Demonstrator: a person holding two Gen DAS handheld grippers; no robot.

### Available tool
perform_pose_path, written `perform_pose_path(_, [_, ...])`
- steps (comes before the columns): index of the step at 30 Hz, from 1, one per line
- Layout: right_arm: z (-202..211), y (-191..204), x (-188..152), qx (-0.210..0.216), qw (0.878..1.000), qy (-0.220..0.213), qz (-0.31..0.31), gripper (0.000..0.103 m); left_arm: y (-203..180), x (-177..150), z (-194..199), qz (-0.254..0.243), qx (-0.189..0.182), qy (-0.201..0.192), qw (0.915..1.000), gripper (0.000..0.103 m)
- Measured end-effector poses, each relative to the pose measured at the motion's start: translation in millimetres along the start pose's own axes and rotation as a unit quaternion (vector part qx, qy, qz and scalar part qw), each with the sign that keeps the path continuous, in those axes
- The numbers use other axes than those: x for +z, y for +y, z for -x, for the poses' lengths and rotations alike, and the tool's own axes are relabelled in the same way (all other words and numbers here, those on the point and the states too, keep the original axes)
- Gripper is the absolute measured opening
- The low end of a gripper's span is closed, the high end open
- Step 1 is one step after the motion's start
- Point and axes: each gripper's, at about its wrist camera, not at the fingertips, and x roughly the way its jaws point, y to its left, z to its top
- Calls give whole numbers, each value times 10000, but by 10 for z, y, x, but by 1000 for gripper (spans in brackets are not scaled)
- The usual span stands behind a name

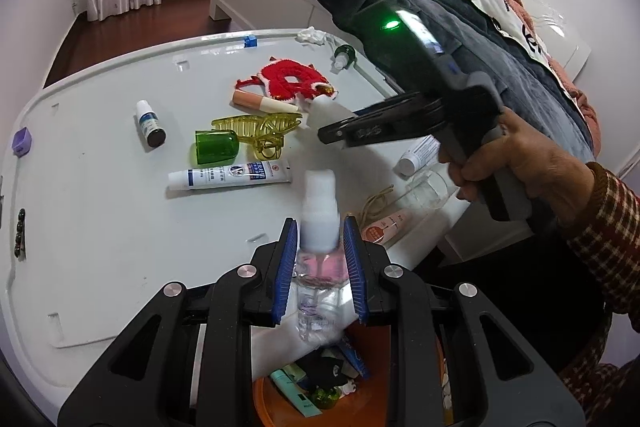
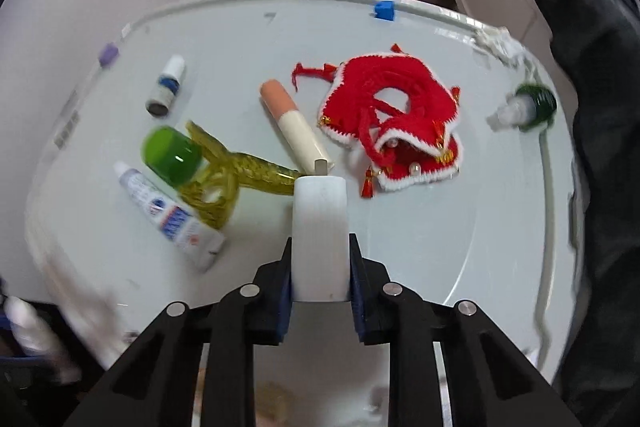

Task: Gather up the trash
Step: 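Move both tools over the orange bucket and release the spray bottle and charger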

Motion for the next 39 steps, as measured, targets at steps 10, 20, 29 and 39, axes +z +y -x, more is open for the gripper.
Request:
perform_pose_path(10, [638, 281, -608, 675, 9962, -534, -113, 23, -146, -162, 172, -172, 163, -52, 9997, 24])
perform_pose_path(20, [914, 356, -1107, 458, 9948, -903, -141, 24, -271, -124, -173, -160, 459, 359, 9982, 42])
perform_pose_path(29, [948, 187, -1138, 536, 9928, -1044, -227, 24, -122, -17, -827, -199, 1275, 626, 9897, 24])
perform_pose_path(39, [1092, 132, -1276, 723, 9906, -1139, -230, 24, -484, -383, 144, -47, 1246, 376, 9915, 24])
